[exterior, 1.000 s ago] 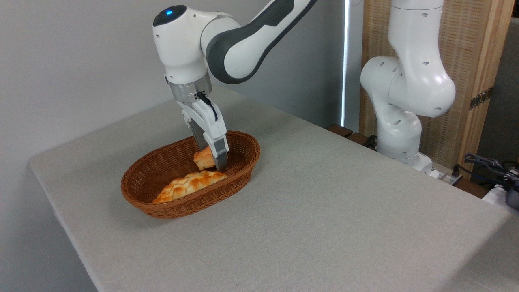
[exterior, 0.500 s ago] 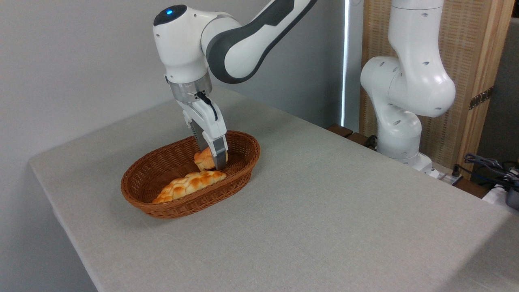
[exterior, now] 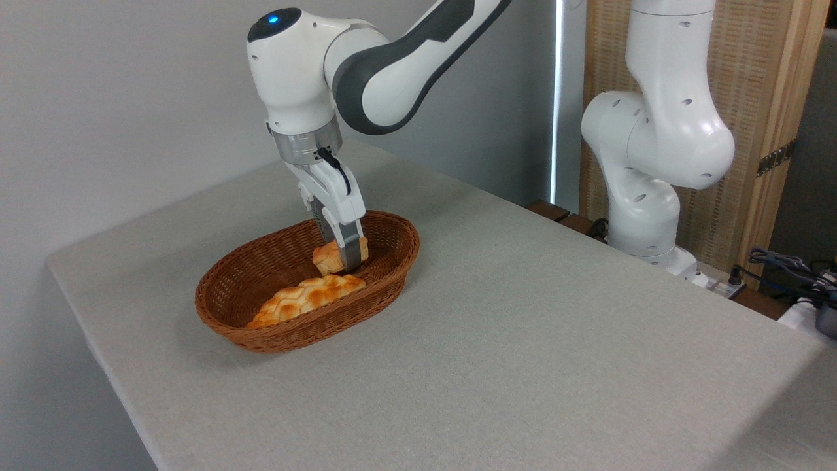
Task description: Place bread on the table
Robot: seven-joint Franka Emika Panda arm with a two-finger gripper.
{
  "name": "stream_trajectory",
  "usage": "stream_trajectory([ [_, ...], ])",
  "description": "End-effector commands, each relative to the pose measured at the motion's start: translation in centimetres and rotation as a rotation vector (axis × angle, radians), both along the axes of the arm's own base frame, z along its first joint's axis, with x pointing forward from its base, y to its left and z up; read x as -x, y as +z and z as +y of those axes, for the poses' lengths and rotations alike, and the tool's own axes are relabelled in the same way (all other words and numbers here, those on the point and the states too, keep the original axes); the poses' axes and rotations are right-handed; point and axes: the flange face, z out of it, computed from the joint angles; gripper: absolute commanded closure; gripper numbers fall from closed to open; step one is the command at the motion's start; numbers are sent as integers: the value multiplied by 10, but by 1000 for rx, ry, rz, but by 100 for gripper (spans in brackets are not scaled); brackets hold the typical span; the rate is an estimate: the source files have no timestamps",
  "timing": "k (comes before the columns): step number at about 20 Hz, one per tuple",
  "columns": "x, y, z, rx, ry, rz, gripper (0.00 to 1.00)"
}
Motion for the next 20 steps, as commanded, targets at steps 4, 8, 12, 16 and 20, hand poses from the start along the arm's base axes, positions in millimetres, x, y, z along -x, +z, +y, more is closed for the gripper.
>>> stream_trajectory([
  [4,-6,22,8,4,9,-8,51],
  [8,-31,57,28,-47,4,43,51],
  [12,-51,81,61,-27,68,-11,50],
  [16,-69,91,128,-4,80,-60,50],
  [20,-98,85,191,10,149,-190,48],
])
